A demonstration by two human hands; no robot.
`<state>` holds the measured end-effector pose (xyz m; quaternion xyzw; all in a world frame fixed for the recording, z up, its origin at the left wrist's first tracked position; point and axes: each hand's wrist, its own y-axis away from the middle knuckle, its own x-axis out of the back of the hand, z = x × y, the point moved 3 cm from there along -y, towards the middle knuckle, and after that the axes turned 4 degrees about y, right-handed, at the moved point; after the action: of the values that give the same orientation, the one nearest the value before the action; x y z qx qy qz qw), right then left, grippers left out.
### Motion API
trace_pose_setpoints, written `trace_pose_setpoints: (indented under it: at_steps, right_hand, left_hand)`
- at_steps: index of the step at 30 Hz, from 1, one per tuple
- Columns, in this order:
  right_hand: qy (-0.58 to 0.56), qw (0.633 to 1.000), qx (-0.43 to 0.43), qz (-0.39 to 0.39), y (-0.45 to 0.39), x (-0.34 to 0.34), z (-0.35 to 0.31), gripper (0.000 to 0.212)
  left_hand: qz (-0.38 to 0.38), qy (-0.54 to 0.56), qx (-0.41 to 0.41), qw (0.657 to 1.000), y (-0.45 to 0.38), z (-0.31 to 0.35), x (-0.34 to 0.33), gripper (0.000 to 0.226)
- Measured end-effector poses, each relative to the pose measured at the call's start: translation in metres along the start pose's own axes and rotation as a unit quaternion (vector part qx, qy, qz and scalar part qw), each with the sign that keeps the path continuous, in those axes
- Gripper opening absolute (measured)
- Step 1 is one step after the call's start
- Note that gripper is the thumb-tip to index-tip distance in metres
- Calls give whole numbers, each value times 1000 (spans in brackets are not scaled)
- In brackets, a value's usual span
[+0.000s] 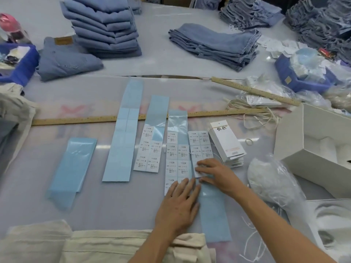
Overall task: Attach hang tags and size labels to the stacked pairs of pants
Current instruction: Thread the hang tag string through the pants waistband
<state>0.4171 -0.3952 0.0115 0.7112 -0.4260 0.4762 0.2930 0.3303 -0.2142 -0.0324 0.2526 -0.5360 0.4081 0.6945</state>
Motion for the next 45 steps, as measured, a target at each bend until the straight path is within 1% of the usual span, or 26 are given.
trace_pose_setpoints:
  at_steps: [3, 5, 7, 10, 13, 16, 18, 20, 23, 26, 29, 33, 35, 38, 40, 42, 45]
  right_hand:
    - [66, 992, 101, 39, 1, -1, 0, 33]
    - [67, 989, 121, 52, 0, 1, 1, 28]
    - [39, 993, 101, 36, -2, 2, 3, 23]
    - [-30, 999, 30, -16, -7, 8, 8, 15]
    - [-32, 998, -3, -56, -16, 11, 11, 10]
    - [-9, 998, 6, -62, -19, 13, 9, 13]
    - [6, 997, 20, -69, -17, 11, 7, 26]
    - [17, 997, 27, -70, -14, 9, 8, 33]
    - [15, 998, 24, -59, -13, 8, 9, 31]
    - [-1, 997, 11, -72, -15, 10, 9, 26]
    - [9, 997, 5, -78, -17, 10, 9, 20]
    - [21, 998, 7, -58, -22, 10, 4, 9]
    - [26, 998, 15, -51, -23, 11, 4, 11]
    - [42, 996, 25, -72, -20, 9, 3, 28]
    - [55, 995, 28, -76, -18, 6, 3, 33]
    - [44, 996, 21, -70, -18, 7, 3, 29]
    - [25, 998, 18, -58, -21, 11, 3, 15]
  left_hand:
    - [18, 3, 8, 1000, -3, -1, -5, 54]
    - [20, 6, 12, 1000, -2, -1, -7, 54]
    - [26, 9, 14, 1000, -2, -1, -6, 53]
    - [29, 11, 14, 999, -1, -2, -7, 52]
    - [35, 10, 4, 999, -1, -2, -9, 51]
    - [41, 7, 7, 999, -1, -2, -12, 52]
    - [44, 4, 9, 999, -1, -3, -13, 53]
    - [46, 2, 8, 999, -1, -3, -14, 53]
    - [52, 1, 5, 999, -1, -3, -14, 53]
    - [53, 1, 6, 999, -1, -3, -15, 52]
    - [50, 4, 7, 999, -1, -3, -16, 52]
    - [53, 9, 10, 999, -1, -4, -17, 50]
    - [54, 11, 11, 998, -1, -3, -17, 50]
    - [57, 13, 11, 998, -1, -3, -16, 50]
    - [60, 13, 12, 998, -1, -2, -15, 50]
    - [59, 16, 12, 998, -1, -2, -13, 50]
    - [52, 18, 16, 998, -1, -2, -12, 50]
